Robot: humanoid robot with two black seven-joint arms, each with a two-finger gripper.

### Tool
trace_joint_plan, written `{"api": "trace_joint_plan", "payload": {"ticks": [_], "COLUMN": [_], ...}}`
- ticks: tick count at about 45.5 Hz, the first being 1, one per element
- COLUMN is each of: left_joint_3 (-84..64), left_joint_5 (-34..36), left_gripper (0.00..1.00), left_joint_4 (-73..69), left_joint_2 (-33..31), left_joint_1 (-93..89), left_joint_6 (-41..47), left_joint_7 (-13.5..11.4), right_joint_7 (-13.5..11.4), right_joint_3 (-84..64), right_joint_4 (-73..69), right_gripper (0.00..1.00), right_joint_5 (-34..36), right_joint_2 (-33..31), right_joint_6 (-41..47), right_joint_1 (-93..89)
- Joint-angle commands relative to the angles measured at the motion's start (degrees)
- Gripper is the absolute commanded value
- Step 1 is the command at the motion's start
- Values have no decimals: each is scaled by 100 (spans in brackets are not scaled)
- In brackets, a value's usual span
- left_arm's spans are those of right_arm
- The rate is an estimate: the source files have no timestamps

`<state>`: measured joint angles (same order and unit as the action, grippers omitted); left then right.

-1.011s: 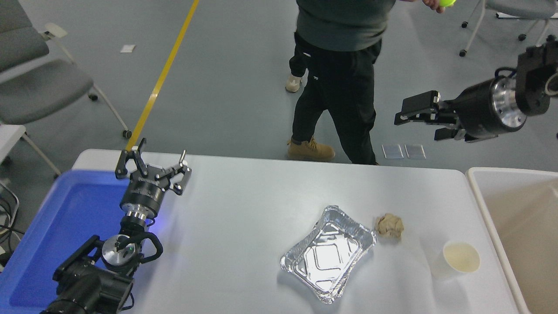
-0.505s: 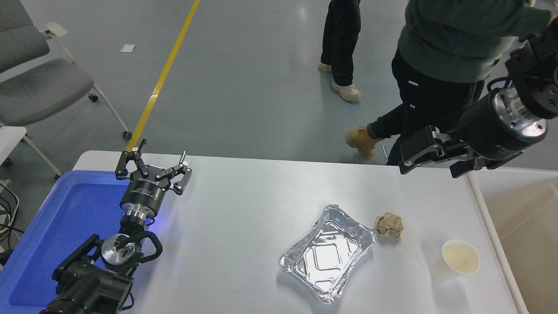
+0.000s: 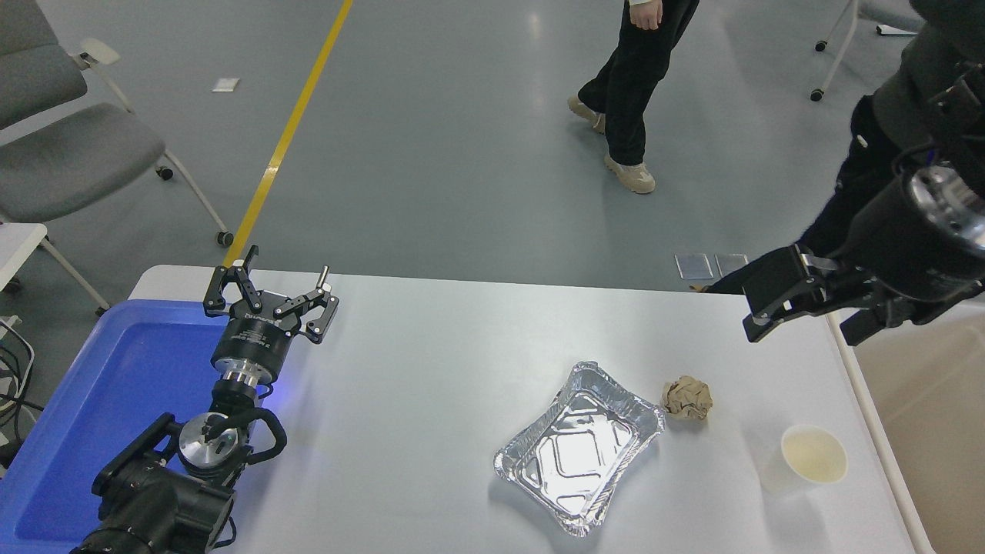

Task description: Pick up paper cup place in dustbin

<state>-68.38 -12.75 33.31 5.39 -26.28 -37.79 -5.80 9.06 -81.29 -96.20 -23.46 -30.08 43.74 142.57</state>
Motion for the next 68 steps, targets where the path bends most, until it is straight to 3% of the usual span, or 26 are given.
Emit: {"api": "trace_joint_plan", "payload": {"ticks": [1,8,13,34,48,68], "left_joint_3": [0,0,0,0,0,0], "left_joint_5": [0,0,0,0,0,0], "left_gripper": [99,99,99,99,99,99], "left_joint_4": [0,0,0,0,0,0], "left_joint_2": [5,-3,5,5,5,-3], "left_joint_1": [0,0,0,0,0,0], "left_joint_6": [8,0,8,0,8,0], "left_joint_7": [-1,-1,-1,-1,-1,-1], "right_joint_7": [0,8,52,272,290,281], "right_joint_3": [-89,156,526,2037,2407,2653], "right_joint_4": [23,137,312,1551,2527,3020], "right_gripper": [100,100,100,100,100,100], "right_joint_5": [-589,-686,-800,-2567,-2901,-2804], "right_joint_2": [-771,-859,-1052,-1659,-1440,-1220], "right_joint_6": [-672,-1639,-1878,-2923,-3214,-3600], "right_joint_1": [-729,-1625,-2258,-5185,-6214,-6680]}}
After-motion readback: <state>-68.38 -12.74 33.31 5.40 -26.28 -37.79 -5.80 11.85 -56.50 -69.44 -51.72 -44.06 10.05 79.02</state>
